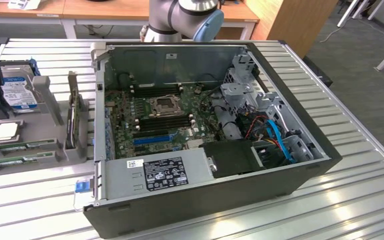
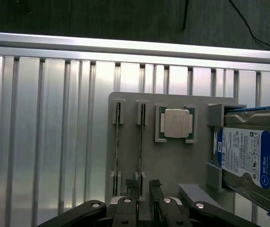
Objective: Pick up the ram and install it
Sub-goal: 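Pick up the ram and move it above insertion slot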
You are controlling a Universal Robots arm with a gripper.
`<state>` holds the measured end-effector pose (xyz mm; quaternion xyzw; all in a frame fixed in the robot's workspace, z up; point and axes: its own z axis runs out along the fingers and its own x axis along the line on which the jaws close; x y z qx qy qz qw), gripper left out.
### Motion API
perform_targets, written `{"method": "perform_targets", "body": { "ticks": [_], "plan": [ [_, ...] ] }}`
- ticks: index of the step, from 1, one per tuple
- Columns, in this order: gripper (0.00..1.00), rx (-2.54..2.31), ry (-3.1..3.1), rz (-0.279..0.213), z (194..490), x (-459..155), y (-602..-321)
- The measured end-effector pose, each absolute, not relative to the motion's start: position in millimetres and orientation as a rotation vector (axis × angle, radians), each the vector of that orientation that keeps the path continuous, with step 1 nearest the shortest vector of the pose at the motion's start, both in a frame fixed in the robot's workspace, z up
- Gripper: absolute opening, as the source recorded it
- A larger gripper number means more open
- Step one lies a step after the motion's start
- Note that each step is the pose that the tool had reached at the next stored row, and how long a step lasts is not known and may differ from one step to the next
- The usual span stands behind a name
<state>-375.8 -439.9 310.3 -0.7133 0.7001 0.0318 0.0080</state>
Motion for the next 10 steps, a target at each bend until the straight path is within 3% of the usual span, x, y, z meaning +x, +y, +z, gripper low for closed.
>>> {"method": "perform_targets", "body": {
  "ticks": [10],
  "plan": [
    [0.24,-2.230,2.189,0.099,301.4,-375.8,-439.9]
  ]
}}
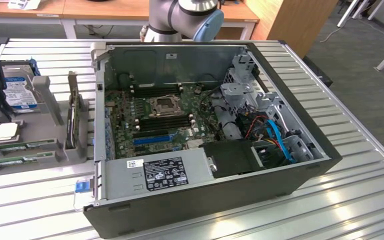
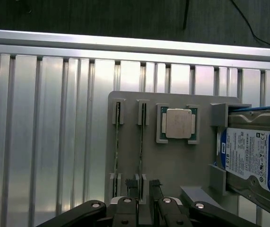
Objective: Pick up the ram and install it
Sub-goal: 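Pick up the ram and move it above insertion slot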
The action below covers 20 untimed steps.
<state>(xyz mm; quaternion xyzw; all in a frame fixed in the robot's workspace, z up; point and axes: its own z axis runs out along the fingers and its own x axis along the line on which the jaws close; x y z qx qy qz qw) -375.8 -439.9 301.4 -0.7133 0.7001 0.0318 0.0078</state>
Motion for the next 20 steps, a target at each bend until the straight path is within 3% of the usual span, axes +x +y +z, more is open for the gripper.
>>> {"method": "perform_targets", "body": {
  "ticks": [6,7,20],
  "plan": [
    [0.25,-2.230,2.188,0.099,301.3,-375.8,-439.9],
    [0.31,-2.230,2.188,0.099,301.3,-375.8,-439.9],
    [0.31,-2.230,2.188,0.099,300.1,-375.8,-445.3]
  ]
}}
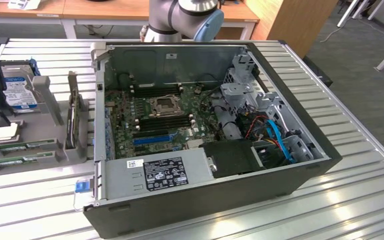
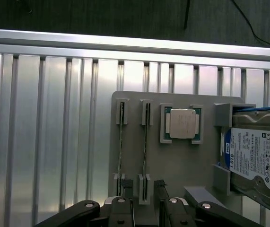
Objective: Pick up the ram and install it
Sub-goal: 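Pick up the ram and move it above insertion slot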
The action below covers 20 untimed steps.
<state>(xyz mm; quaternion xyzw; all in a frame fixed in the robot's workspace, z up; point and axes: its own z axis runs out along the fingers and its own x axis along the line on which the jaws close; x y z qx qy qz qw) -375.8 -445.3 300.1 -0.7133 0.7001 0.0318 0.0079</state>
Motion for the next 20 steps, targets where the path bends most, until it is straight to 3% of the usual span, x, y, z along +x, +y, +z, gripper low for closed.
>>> {"method": "perform_targets", "body": {
  "ticks": [20],
  "plan": [
    [0.31,-2.229,2.188,0.100,290,-376,-445]
  ]
}}
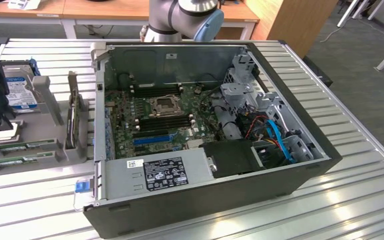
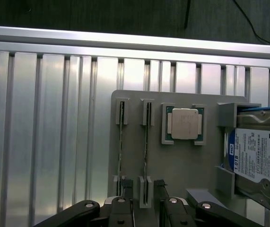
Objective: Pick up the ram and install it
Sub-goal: 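Pick up the ram and move it above insertion slot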
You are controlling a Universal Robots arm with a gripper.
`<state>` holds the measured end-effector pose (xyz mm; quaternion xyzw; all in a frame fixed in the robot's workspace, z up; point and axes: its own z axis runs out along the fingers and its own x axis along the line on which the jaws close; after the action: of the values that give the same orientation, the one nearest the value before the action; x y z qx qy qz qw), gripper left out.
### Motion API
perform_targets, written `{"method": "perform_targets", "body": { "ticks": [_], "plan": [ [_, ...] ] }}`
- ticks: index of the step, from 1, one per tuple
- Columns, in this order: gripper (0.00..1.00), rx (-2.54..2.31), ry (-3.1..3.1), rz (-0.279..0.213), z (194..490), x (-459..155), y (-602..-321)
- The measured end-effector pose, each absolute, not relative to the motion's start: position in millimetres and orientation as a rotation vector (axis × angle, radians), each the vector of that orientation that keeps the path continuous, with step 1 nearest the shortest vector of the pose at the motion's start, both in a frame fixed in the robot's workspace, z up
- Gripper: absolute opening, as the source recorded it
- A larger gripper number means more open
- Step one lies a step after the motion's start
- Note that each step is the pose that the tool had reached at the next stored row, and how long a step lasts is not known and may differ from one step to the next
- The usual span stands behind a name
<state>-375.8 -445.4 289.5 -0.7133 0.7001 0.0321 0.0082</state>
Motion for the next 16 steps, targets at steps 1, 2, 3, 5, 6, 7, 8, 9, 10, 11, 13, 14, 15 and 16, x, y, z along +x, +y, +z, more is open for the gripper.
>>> {"method": "perform_targets", "body": {
  "ticks": [1,2,3,5,6,7,8,9,10,11,13,14,15,16],
  "plan": [
    [0.31,-2.229,2.188,0.100,289.2,-375.8,-445.5],
    [0.31,-2.229,2.188,0.100,288.8,-375.8,-445.4],
    [0.31,-2.229,2.188,0.100,288.5,-375.8,-445.4],
    [0.31,-2.229,2.188,0.100,287.8,-375.8,-445.4],
    [0.31,-2.229,2.188,0.100,287.6,-375.8,-445.4],
    [0.31,-2.229,2.188,0.100,287.2,-375.8,-445.4],
    [0.31,-2.229,2.188,0.100,286.9,-375.8,-445.4],
    [0.31,-2.229,2.188,0.100,286.6,-375.8,-445.4],
    [0.31,-2.229,2.188,0.100,286.3,-375.8,-445.4],
    [0.31,-2.229,2.188,0.100,285.9,-375.8,-445.4],
    [0.31,-2.229,2.188,0.100,285.2,-375.8,-445.4],
    [0.31,-2.229,2.188,0.100,284.9,-375.8,-445.4],
    [0.31,-2.229,2.188,0.100,284.5,-375.8,-445.4],
    [0.31,-2.229,2.188,0.100,284.1,-375.8,-445.4]
  ]
}}
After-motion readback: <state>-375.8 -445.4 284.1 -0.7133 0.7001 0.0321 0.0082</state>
